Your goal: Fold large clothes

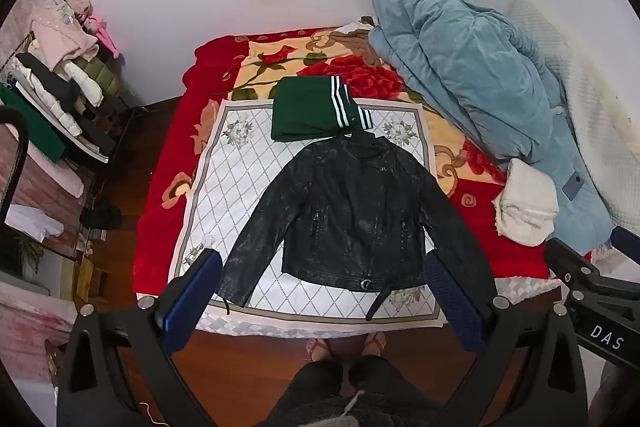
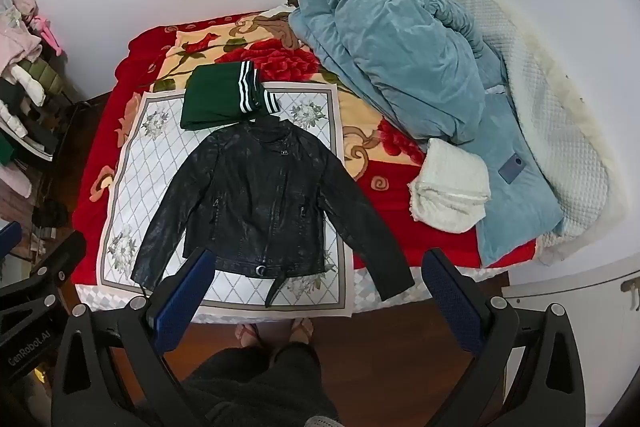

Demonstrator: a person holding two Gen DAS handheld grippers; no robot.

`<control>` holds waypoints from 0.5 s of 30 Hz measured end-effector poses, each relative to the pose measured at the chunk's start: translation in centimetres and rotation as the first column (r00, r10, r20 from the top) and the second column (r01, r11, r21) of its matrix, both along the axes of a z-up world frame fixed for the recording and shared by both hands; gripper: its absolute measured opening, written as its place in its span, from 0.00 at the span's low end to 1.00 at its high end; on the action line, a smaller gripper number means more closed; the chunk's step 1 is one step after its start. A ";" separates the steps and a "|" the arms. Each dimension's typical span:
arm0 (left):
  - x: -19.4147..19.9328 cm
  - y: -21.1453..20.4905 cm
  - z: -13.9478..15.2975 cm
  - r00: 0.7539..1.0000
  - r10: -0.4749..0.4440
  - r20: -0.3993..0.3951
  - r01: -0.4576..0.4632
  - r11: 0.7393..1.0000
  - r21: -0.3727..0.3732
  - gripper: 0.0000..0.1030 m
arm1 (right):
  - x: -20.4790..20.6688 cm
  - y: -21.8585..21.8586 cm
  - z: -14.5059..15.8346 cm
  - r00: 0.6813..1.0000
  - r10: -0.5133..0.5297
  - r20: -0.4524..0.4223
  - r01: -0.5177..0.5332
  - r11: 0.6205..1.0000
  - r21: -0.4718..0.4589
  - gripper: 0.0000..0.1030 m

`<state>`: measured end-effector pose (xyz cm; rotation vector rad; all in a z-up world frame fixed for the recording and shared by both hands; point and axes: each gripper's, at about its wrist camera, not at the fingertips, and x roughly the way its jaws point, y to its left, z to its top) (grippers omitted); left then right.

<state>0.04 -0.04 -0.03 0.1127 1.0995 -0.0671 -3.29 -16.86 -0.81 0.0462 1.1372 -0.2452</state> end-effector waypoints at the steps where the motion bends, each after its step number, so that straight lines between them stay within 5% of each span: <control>1: 0.0 0.0 0.0 1.000 0.000 0.000 0.000 1.000 0.000 1.00 | 0.0 0.0 0.0 1.000 0.000 0.001 0.000 1.000 -0.001 1.00; 15: 0.1 -0.4 0.6 1.000 0.009 0.011 -0.009 1.000 -0.005 1.00 | -0.3 -0.1 0.2 1.000 0.004 -0.001 -0.004 1.000 -0.001 1.00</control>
